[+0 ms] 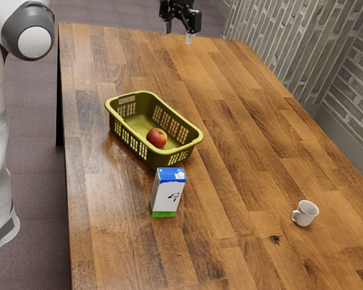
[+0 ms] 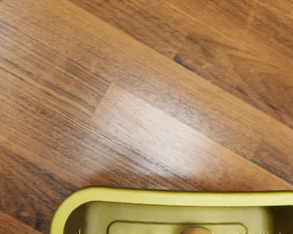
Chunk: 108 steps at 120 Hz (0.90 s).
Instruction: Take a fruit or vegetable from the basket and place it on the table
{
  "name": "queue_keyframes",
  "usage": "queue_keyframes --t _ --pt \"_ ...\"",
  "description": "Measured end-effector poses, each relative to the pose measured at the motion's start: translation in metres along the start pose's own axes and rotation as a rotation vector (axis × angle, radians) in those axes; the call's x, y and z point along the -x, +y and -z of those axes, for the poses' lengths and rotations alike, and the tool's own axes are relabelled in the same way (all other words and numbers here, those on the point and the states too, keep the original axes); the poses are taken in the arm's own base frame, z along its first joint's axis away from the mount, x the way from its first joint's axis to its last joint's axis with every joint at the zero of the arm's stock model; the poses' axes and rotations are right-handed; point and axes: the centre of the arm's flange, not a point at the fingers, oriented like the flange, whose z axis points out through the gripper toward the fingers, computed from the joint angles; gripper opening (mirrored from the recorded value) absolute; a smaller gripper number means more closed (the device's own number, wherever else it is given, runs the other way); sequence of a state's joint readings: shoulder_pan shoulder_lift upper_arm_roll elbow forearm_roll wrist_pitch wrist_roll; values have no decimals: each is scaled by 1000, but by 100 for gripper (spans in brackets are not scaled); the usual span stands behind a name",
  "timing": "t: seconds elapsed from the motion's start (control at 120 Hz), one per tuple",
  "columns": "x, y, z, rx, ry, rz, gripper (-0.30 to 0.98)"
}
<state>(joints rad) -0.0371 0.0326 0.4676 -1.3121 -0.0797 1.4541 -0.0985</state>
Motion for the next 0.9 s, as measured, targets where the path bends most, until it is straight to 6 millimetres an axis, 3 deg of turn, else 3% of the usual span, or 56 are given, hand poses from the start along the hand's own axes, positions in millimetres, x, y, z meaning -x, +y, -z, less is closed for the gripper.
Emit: queue_keyframes --t 0.233,0.258,0.3,0.317,0.35,0.4,0.433,0.475,0.558,0.633,0.717,0.783,0.9 --pt "1 13 -1 12 -4 -20 67" --pt "4 14 16 15 29 -24 67" --pt "24 16 98 -1 202 -42 67" --pt "34 17 122 -9 253 -49 67" --pt "39 19 138 -35 291 -53 67" --pt "24 23 119 -77 258 -54 67" --pt "19 37 108 -90 239 -79 67" --pt "24 73 102 -87 229 -154 67" --pt "54 150 105 -60 230 -345 67" --pt "65 184 93 -60 202 -461 66" --pt "44 173 52 -101 114 -485 66" --pt "23 160 7 -138 23 -483 66" --pt "13 110 -55 -141 -108 -471 66"
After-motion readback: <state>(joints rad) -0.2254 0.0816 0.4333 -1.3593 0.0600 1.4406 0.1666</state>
